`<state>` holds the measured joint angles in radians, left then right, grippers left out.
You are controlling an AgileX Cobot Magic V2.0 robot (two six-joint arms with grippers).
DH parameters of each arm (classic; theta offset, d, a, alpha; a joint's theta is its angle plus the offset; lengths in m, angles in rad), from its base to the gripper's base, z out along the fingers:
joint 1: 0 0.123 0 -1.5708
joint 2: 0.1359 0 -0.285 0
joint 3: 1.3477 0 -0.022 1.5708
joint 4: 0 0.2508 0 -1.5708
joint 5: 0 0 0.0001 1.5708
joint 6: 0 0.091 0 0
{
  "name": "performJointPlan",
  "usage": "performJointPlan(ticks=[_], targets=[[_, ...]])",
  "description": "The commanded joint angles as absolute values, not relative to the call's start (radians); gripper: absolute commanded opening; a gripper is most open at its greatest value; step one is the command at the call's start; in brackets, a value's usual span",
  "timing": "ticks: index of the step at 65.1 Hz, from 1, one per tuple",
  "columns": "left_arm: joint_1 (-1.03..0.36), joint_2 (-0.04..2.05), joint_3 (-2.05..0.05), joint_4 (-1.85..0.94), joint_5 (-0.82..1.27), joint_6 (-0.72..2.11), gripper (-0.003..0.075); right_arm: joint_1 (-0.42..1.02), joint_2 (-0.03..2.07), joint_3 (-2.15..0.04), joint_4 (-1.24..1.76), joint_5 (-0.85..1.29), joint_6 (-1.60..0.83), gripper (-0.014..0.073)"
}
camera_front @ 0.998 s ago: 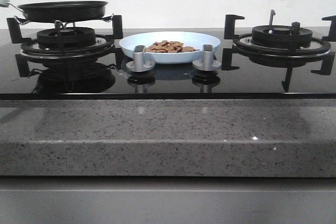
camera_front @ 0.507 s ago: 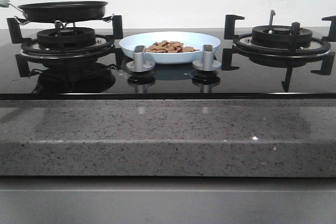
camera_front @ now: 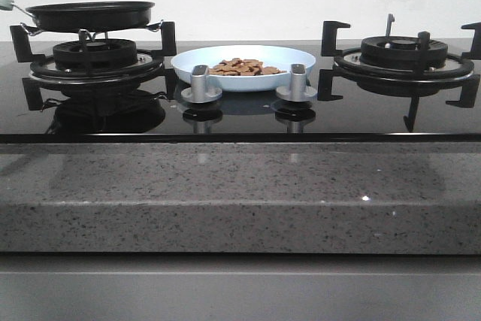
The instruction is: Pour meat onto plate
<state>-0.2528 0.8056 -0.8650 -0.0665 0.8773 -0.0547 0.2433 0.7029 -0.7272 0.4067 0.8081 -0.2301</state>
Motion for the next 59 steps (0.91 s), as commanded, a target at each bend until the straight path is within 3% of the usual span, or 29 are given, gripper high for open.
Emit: performJointPlan(ticks=[1,22,44,59], targets=[[-0.260,0.798,-0.890,-0.082,0.809,-0.054,-0.0020,0.240,0.699,-0.752,0.420,0.756,-0.239,-0.0071],[-0.259,0.741,-0.852,-0.048,0.733,-0.048,-0.0020,0.240,0.699,-0.752,0.420,0.758,-0.239,-0.0071],[-0.116,0.331,-0.354,-0.064,0.199,-0.048,-0.0020,0.240,0.699,-0.752,0.420,0.757,-0.239,-0.0071],[-0.067,0.056,-0.062,-0.064,-0.012,-0.048,-0.0020,0.240,0.699,-0.752,0.420,0.757,-0.239,-0.0071]])
